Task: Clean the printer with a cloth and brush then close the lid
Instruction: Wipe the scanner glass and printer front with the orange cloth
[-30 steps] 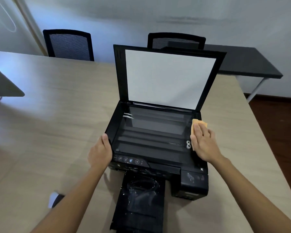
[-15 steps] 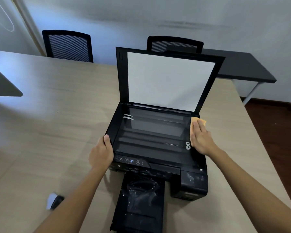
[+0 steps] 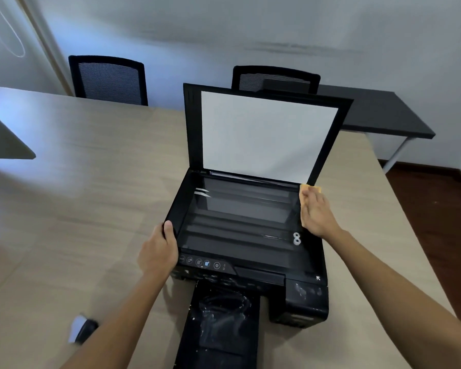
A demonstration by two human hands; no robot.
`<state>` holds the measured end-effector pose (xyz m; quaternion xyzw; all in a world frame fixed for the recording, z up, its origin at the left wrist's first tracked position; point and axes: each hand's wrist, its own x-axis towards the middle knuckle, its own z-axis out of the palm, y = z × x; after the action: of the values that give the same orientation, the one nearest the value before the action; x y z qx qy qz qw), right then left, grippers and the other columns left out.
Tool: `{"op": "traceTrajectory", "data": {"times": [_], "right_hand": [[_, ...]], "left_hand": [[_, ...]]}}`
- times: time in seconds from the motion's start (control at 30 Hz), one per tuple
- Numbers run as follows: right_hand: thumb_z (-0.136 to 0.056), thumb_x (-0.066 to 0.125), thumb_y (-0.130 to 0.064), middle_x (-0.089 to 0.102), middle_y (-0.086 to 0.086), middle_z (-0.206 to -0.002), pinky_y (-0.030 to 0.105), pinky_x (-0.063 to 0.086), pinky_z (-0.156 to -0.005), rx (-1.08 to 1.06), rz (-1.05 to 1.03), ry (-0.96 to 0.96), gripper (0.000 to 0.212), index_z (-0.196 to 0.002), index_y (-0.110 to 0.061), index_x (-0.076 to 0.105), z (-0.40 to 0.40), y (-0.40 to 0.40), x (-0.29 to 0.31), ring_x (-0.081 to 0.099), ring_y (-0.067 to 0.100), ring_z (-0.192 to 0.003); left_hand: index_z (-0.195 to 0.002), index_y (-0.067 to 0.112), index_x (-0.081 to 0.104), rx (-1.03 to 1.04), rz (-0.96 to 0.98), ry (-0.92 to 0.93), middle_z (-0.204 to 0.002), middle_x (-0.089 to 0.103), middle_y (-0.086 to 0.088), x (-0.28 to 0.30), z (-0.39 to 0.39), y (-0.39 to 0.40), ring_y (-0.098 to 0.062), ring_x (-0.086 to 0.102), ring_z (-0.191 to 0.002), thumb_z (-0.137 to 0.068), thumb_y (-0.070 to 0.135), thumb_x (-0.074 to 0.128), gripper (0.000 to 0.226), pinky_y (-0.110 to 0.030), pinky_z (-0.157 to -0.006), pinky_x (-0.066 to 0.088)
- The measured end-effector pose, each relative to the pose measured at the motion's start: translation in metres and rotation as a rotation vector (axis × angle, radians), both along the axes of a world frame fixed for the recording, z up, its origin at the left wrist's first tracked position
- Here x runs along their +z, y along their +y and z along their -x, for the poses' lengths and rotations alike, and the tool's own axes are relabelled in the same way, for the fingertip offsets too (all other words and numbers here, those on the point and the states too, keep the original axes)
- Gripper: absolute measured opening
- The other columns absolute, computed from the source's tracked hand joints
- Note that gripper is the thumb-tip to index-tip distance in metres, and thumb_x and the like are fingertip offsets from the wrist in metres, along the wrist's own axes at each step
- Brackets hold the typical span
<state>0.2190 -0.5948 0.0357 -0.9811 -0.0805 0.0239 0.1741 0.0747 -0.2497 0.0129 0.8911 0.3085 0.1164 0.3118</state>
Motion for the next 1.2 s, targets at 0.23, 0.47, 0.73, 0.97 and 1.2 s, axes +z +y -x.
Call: {"op": "traceTrajectory", "data": {"times": [0.23, 0.47, 0.73, 0.97, 1.2], "right_hand": [[-0.101, 0.031, -0.019, 0.025, 0.013, -0.156, 0.037, 0.006, -0.119, 0.113, -0.113, -0.017, 0.044, -0.144, -0.006, 0.035, 0.062, -0.019, -0.017, 0.005, 0.036, -0.147], [-0.096, 0.036, -0.01, 0.064, -0.014, -0.058, 0.036, 0.053, -0.069, -0.014, -0.449, 0.002, 0.04, -0.122, -0.032, 0.055, 0.174, -0.045, 0.035, 0.061, 0.01, -0.056], [-0.1, 0.012, -0.045, 0.038, 0.011, -0.152, 0.048, 0.022, -0.113, -0.216, 0.021, -0.127, 0.062, -0.144, -0.009, 0.037, 0.198, 0.054, -0.026, 0.024, 0.034, -0.143], [-0.101, 0.018, -0.039, 0.017, 0.007, -0.16, 0.048, 0.022, -0.114, 0.237, 0.273, -0.281, 0.056, -0.151, -0.014, 0.016, 0.217, 0.034, -0.029, 0.009, 0.029, -0.148], [-0.098, 0.024, -0.037, 0.039, 0.016, -0.149, 0.051, 0.024, -0.114, -0.296, 0.1, -0.215, 0.056, -0.142, -0.008, 0.039, 0.185, 0.059, -0.03, 0.027, 0.038, -0.141]], "left_hand": [[-0.103, 0.009, 0.057, -0.002, 0.006, -0.011, -0.098, 0.066, -0.024, 0.0, -0.002, 0.001, -0.044, 0.06, -0.093, -0.1, 0.044, 0.024, 0.048, -0.043, -0.076, 0.043], [-0.111, 0.005, 0.057, -0.049, 0.044, -0.031, -0.105, 0.064, -0.028, 0.008, 0.003, -0.001, -0.046, 0.058, -0.1, -0.101, 0.039, 0.026, 0.047, -0.043, -0.076, 0.04], [-0.111, 0.005, 0.056, -0.03, 0.068, -0.029, -0.107, 0.064, -0.027, 0.008, 0.004, -0.001, -0.045, 0.057, -0.101, -0.101, 0.042, 0.024, 0.05, -0.042, -0.076, 0.037], [-0.112, 0.005, 0.055, -0.028, 0.081, 0.0, -0.108, 0.063, -0.027, 0.013, 0.008, -0.001, -0.046, 0.057, -0.103, -0.101, 0.042, 0.022, 0.051, -0.046, -0.084, 0.043], [-0.111, 0.003, 0.056, -0.03, 0.055, 0.009, -0.11, 0.062, -0.03, 0.015, 0.005, -0.001, -0.048, 0.057, -0.104, -0.1, 0.042, 0.023, 0.052, -0.049, -0.087, 0.043]]}}
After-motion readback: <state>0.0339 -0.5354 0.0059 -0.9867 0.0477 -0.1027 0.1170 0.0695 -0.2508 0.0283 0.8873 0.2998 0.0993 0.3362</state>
